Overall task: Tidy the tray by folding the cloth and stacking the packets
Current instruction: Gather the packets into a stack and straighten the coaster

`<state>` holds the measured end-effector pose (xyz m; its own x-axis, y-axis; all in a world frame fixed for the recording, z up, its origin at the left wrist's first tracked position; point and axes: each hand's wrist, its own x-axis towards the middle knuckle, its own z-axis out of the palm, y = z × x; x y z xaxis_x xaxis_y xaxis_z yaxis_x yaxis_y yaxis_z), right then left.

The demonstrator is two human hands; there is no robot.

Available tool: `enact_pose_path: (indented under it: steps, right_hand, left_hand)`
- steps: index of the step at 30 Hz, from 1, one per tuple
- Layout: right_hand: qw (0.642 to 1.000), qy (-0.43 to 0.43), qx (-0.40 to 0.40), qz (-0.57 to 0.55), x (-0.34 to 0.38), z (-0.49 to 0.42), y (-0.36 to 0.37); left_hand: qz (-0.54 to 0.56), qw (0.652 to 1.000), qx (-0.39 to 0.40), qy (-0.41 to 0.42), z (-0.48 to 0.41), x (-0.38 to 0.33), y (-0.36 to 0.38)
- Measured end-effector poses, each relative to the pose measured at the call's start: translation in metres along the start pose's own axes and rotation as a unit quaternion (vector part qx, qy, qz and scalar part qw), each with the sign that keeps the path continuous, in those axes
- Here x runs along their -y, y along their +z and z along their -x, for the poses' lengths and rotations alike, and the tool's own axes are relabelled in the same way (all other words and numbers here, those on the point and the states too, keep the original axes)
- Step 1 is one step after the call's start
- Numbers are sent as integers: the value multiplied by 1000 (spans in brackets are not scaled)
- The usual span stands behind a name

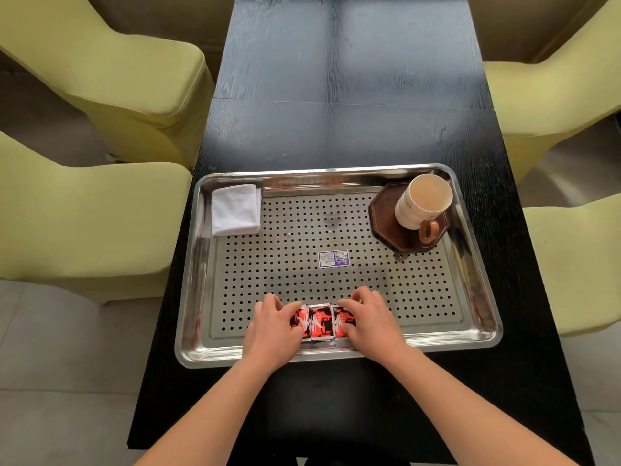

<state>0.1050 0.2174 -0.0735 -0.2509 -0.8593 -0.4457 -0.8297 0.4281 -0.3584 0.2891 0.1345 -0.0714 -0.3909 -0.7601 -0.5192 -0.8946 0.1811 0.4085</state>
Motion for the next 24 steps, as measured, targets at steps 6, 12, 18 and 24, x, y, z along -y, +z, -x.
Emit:
enact_pose_path:
  steps: [6,12,18,24]
  right_hand:
    - [1000,-7,-8,-2,3,-3,-1]
    - [999,-24,18,16,11,-10,-1]
    - [996,-33,45,62,11,-12,-1]
    - [998,-30,40,48,12,-9,1]
  left_hand:
    - [-3,1000,-4,-3,1,2,2]
    - [10,1000,-7,-6,-2,0,-2]
    - [-24,999,17,24,1,7,-2]
    - [-19,1000,12,13,0,4,-1]
